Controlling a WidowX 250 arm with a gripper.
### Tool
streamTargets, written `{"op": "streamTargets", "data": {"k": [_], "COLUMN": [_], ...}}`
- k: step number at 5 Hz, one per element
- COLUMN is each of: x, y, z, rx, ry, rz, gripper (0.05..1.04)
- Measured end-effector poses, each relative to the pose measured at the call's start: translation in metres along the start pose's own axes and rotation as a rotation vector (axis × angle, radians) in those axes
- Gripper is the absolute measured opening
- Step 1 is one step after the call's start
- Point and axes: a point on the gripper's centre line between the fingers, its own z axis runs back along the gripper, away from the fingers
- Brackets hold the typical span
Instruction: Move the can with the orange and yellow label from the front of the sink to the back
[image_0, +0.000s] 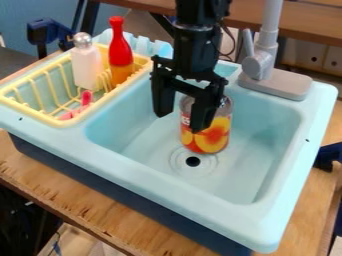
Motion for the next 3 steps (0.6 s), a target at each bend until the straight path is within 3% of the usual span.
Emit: {"op": "streamTargets", "data": {"k": [1,2,3], "x": [-0.030,-0.060,-0.082], "y": [-0.010,-0.011,-0.018], "z": [0.013,0.031,0.055], "rx": [0.046,0.070,0.106], "ry": [0.049,0.050,-0.036], "rz": [0.002,-0.006,-0.053], "gripper": [0.999,0.999,0.999]}}
